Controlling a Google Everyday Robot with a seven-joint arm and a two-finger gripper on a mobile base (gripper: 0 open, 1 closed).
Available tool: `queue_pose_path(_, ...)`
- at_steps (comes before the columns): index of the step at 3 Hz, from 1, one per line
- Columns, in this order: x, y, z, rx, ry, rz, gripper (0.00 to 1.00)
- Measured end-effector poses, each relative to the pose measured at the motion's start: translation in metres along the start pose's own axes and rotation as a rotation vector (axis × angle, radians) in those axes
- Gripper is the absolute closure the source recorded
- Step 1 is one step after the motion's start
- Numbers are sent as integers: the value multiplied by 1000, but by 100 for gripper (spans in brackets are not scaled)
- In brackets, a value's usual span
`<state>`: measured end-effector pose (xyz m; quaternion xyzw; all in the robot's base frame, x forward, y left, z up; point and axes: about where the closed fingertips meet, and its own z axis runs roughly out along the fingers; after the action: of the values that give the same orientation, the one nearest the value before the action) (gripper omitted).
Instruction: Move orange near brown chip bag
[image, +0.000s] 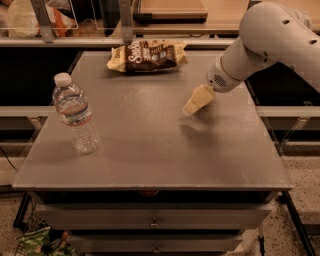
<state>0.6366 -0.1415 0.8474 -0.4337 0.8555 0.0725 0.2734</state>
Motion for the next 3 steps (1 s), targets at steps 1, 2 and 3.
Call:
queue_pose_path(1,-1,0,0,1,-1,-14,39)
queue_pose_path(2,6,0,3,-2,17,-14,62)
queue_pose_path(3,-9,-2,-6,-7,-58,-16,85)
